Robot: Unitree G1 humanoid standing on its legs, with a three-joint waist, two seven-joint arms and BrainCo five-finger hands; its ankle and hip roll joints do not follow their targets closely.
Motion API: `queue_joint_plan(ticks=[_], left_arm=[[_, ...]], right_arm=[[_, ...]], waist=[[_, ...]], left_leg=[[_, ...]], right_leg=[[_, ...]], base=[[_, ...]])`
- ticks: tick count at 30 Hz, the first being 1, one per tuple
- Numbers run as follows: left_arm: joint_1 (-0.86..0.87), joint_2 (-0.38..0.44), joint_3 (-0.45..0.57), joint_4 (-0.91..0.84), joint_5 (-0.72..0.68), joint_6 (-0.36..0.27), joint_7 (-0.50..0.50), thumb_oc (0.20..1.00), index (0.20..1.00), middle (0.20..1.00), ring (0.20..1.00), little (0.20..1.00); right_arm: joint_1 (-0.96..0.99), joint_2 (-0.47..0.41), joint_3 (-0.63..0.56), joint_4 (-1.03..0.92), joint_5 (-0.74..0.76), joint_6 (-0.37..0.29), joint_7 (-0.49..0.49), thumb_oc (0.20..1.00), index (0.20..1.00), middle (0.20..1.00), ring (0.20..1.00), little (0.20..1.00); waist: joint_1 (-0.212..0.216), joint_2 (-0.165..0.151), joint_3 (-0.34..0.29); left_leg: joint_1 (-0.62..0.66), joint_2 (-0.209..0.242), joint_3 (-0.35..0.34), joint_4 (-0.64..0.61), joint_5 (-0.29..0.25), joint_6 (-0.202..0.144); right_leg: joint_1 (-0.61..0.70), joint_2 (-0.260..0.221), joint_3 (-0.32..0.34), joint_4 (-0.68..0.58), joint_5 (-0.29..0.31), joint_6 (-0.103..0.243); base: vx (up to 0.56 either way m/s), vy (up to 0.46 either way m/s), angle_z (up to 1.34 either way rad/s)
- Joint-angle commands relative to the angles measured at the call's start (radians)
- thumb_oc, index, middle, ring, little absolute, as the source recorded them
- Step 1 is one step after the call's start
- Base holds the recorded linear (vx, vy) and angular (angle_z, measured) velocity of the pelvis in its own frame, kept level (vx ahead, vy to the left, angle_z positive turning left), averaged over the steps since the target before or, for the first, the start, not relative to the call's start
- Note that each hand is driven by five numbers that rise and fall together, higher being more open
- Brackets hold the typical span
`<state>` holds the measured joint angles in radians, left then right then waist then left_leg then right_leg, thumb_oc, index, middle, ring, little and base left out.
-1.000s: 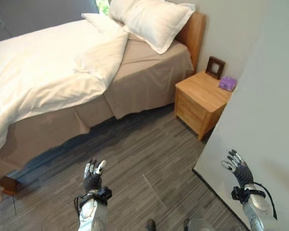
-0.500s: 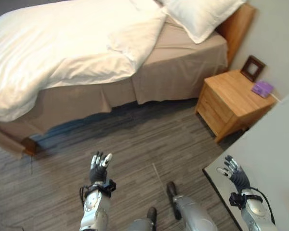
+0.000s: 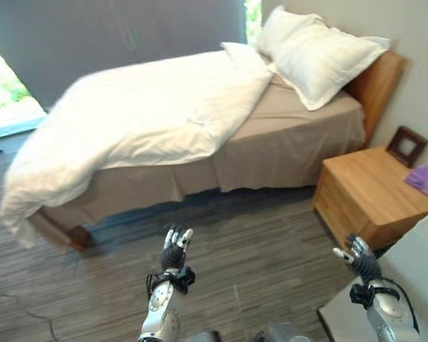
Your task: Making the bed.
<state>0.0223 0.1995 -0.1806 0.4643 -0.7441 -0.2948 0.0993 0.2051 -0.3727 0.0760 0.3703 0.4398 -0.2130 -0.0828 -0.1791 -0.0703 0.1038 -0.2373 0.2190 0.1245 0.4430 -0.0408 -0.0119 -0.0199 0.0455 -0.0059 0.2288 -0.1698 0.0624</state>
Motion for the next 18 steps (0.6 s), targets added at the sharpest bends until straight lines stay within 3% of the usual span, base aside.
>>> queue_joint_plan(ticks=[1,2,5,6,10,13,16,18], left_arm=[[-0.045,0.028,0.051,-0.035,-0.012,-0.047,-0.012,1.000,1.000,1.000,1.000,1.000],[-0.045,0.028,0.051,-0.035,-0.012,-0.047,-0.012,1.000,1.000,1.000,1.000,1.000],[-0.002,0.042,0.079,-0.036,0.001,-0.053,-0.009,1.000,1.000,1.000,1.000,1.000],[0.013,0.047,0.091,-0.040,0.007,-0.049,-0.010,1.000,1.000,1.000,1.000,1.000],[0.025,0.069,0.101,-0.043,0.028,-0.048,-0.008,1.000,1.000,1.000,1.000,1.000],[0.018,0.102,0.126,-0.057,0.052,-0.053,0.011,1.000,1.000,1.000,1.000,1.000],[0.008,0.116,0.130,-0.055,0.065,-0.056,0.023,1.000,1.000,1.000,1.000,1.000],[0.010,0.117,0.143,-0.054,0.070,-0.057,0.037,1.000,1.000,1.000,1.000,1.000]], right_arm=[[-0.027,-0.068,-0.024,-0.097,-0.021,-0.055,-0.022,1.000,1.000,1.000,1.000,1.000],[-0.027,-0.068,-0.024,-0.097,-0.021,-0.055,-0.022,1.000,1.000,1.000,1.000,1.000],[-0.017,-0.060,-0.018,-0.097,-0.041,-0.048,-0.012,1.000,1.000,1.000,1.000,1.000],[-0.014,-0.056,-0.016,-0.100,-0.045,-0.048,-0.005,1.000,1.000,1.000,1.000,1.000],[-0.002,-0.026,-0.015,-0.094,-0.041,-0.039,0.000,1.000,1.000,1.000,1.000,1.000],[-0.033,-0.004,0.019,-0.098,-0.044,-0.025,0.018,1.000,1.000,1.000,1.000,1.000],[-0.064,0.003,0.041,-0.097,-0.056,-0.019,0.019,1.000,1.000,1.000,1.000,1.000],[-0.085,0.012,0.053,-0.089,-0.065,-0.015,0.019,1.000,1.000,1.000,1.000,1.000]], waist=[[-0.005,0.033,0.030],[-0.005,0.031,0.034],[0.031,0.043,0.031],[0.038,0.039,0.028],[0.044,0.032,0.009],[0.066,0.018,-0.002],[0.073,0.011,0.001],[0.090,0.014,0.016]], left_leg=[[0.162,-0.054,-0.022,-0.284,0.119,-0.082],[0.169,-0.056,-0.021,-0.289,0.121,-0.081],[0.132,-0.093,-0.127,-0.394,0.175,-0.109],[0.141,-0.102,-0.153,-0.385,0.155,-0.102],[0.188,-0.121,-0.116,-0.430,0.119,-0.073],[0.204,-0.162,-0.058,-0.428,0.074,-0.029],[0.213,-0.187,-0.043,-0.431,0.055,-0.008],[0.240,-0.198,-0.025,-0.438,0.035,0.008]], right_leg=[[0.075,-0.072,0.102,-0.179,0.122,-0.012],[0.080,-0.074,0.102,-0.180,0.121,-0.012],[0.146,-0.078,0.137,-0.211,0.097,0.000],[0.152,-0.077,0.156,-0.211,0.092,0.002],[0.155,-0.120,0.191,-0.220,0.102,0.037],[0.120,-0.175,0.220,-0.189,0.132,0.097],[0.088,-0.197,0.239,-0.150,0.174,0.128],[0.049,-0.213,0.197,-0.059,0.213,0.141]], base=[[0.33,0.146,-0.09],[0.32,0.143,-0.04],[0.34,0.125,-0.19],[0.38,0.157,-0.47],[0.28,0.256,-0.86],[0.17,0.311,-0.29],[0.07,0.221,-0.24],[0.06,0.199,-0.20]])
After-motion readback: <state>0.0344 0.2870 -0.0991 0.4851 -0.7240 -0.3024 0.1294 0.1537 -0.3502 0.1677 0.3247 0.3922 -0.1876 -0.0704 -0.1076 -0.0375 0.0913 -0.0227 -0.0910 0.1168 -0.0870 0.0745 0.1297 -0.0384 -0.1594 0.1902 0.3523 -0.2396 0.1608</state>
